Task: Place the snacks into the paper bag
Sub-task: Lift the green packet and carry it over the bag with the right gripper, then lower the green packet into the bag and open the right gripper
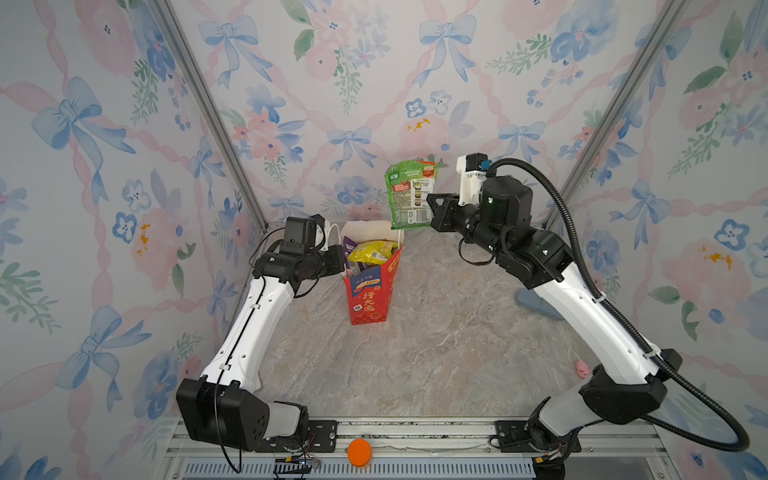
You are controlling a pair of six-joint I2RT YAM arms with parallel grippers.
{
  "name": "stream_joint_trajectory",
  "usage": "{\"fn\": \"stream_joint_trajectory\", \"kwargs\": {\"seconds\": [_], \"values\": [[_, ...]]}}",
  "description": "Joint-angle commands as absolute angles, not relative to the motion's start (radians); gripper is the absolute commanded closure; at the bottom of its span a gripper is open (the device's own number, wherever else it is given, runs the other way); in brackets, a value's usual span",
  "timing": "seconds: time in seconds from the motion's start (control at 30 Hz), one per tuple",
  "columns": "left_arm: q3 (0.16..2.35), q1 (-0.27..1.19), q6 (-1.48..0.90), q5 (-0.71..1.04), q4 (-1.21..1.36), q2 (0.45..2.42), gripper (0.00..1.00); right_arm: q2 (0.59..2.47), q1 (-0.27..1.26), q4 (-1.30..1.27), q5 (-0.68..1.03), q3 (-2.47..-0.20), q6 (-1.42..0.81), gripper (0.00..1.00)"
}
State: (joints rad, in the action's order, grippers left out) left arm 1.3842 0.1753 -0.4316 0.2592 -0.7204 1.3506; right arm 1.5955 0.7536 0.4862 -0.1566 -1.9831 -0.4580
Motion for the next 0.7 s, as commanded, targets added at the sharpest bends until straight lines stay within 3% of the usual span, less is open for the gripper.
{"fn": "stream_joint_trajectory", "kwargs": {"seconds": [0.0, 0.2, 0.43, 0.47, 0.53, 0.6, 0.67], "values": [[1.374, 0.17, -0.439, 0.266, -0.709, 1.321, 1.0, 1.709, 0.789, 0.503, -0.117, -2.066, -0.435, 1.0], [1.373, 0.17, -0.437, 0.263, -0.709, 1.318, 1.0, 1.865, 0.815, 0.568, -0.091, -2.174, -0.454, 1.0], [1.374, 0.169, -0.433, 0.264, -0.708, 1.318, 1.0, 1.905, 0.809, 0.543, -0.089, -2.071, -0.508, 0.97], [1.374, 0.169, -0.431, 0.263, -0.709, 1.32, 1.0, 1.912, 0.806, 0.551, -0.079, -2.071, -0.514, 0.89], [1.376, 0.169, -0.43, 0.264, -0.709, 1.323, 1.0, 1.915, 0.803, 0.563, -0.071, -2.075, -0.513, 0.58], [1.376, 0.169, -0.427, 0.265, -0.708, 1.327, 1.0, 1.907, 0.804, 0.573, -0.073, -2.089, -0.489, 0.36], [1.376, 0.167, -0.427, 0.267, -0.709, 1.328, 1.0, 1.896, 0.803, 0.588, -0.089, -2.112, -0.457, 0.31]]}}
